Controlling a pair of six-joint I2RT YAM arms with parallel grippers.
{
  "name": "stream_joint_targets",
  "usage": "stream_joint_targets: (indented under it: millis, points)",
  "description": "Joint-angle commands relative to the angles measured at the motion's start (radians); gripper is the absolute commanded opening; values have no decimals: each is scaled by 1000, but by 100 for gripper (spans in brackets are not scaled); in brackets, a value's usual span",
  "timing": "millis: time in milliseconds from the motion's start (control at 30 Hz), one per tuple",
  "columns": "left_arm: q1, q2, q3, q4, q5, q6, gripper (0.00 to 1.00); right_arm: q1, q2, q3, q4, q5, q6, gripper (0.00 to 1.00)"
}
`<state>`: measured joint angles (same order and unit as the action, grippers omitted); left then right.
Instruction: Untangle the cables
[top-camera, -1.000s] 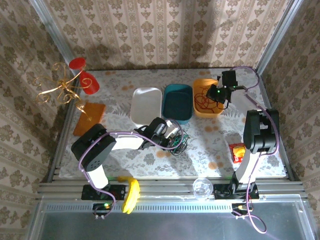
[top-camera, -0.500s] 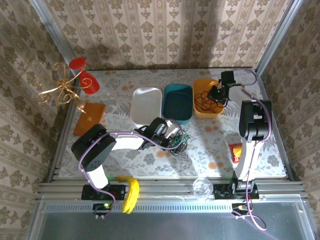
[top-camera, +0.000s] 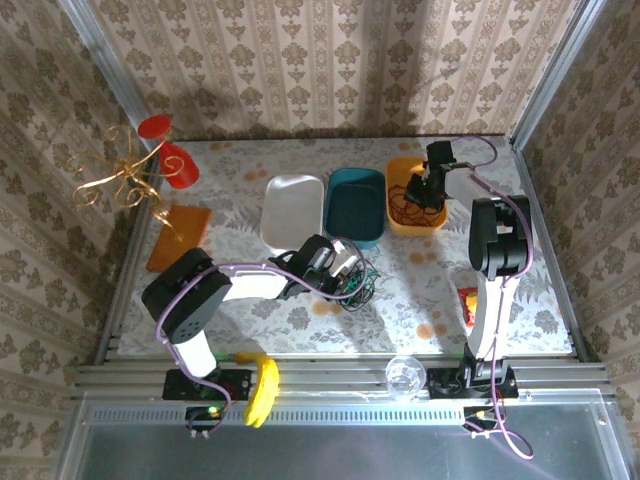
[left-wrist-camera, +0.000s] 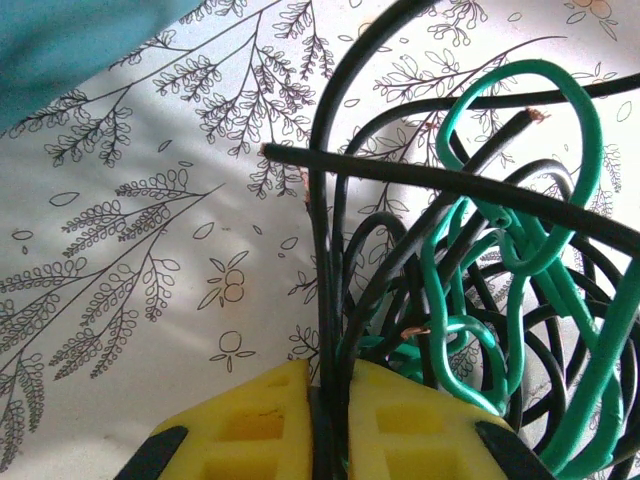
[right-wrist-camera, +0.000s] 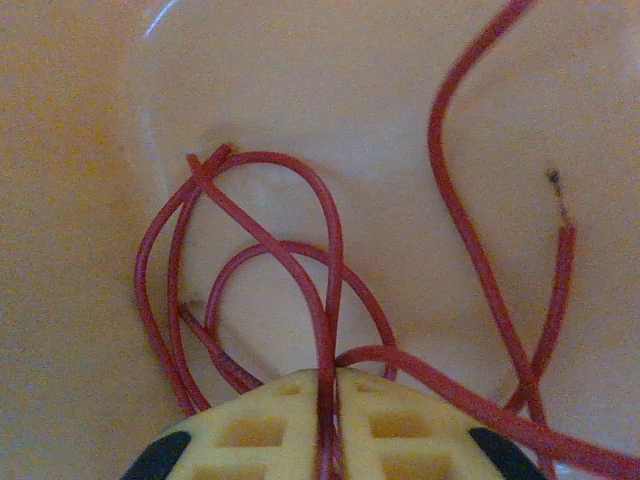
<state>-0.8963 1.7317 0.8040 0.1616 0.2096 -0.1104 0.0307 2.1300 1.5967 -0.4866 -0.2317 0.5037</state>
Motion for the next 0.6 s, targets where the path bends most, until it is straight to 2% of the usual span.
stream_joint_targets:
  millis: [0,300,467,567]
  points:
    - [2,-39,-8,-42,-17,30,12,-3,-108,-1,-44,51,-28,22]
    - [11,-59,-7,-17,-12,23,12,-3,-299,-77,-43,117,-49,43]
    - [13,-74,-21,-3,-16,19,12,0,-398,-140,-44,112,-31,45]
    - [16,-78,-29,6,-12,15,12,32,-478,-221,-37,38,-26,45]
